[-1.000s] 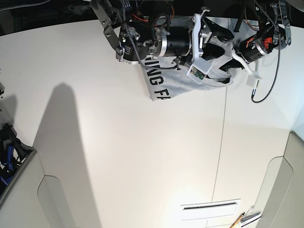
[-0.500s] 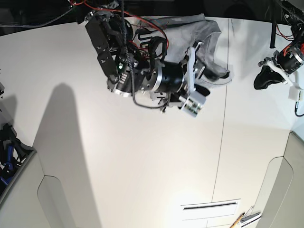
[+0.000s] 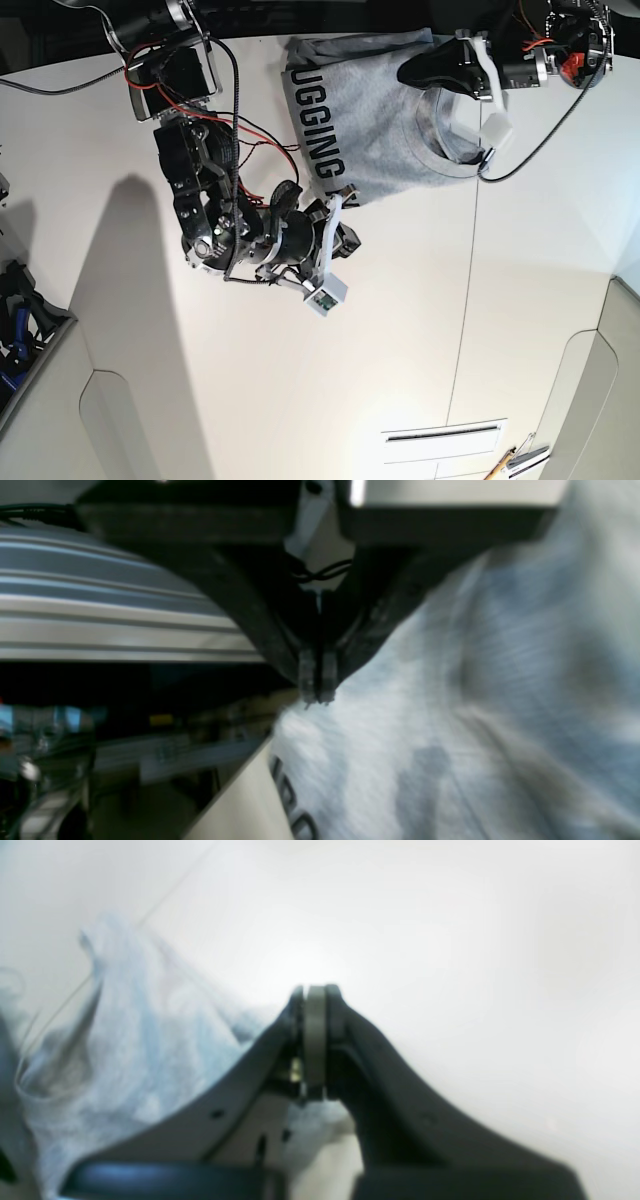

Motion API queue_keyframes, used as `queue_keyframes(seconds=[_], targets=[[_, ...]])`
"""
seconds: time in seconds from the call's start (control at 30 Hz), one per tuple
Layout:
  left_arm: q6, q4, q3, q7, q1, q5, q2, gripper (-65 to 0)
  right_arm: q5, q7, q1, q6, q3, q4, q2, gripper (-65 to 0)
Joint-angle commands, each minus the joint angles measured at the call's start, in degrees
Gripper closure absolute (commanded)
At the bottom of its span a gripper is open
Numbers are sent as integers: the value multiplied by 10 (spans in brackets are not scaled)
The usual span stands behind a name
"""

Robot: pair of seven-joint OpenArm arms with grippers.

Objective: Fold the T-shirt properly
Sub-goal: 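Release the left gripper and flatten the folded shirt with the right gripper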

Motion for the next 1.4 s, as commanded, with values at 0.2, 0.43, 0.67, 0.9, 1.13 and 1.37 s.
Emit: queue_keyframes(seconds=[0.2,0.43,0.67,0.9,1.13,1.37], targets=[[-3,6,33,-111,-14,249,-7,0,79,-74,2,14,-1,-40,9,0],[49,-39,33,-210,-79,411,-7,0,121,-92,-41,12,0,22,63,0],[75,-66,33,-249,-172,431,-6,0,153,-105,-125,12,0,104,70,0],[86,-66,33,-258,-238,438,-7,0,108,-104,-174,9,3,185,70,0],[86,-18,-15,-241,-256,436,-28,0,31,-15,-152,-39,66,285,63,0],[119,20,-184,-237,-253,426,-38,0,56,-14,-141,-37,17,322,-26,0]])
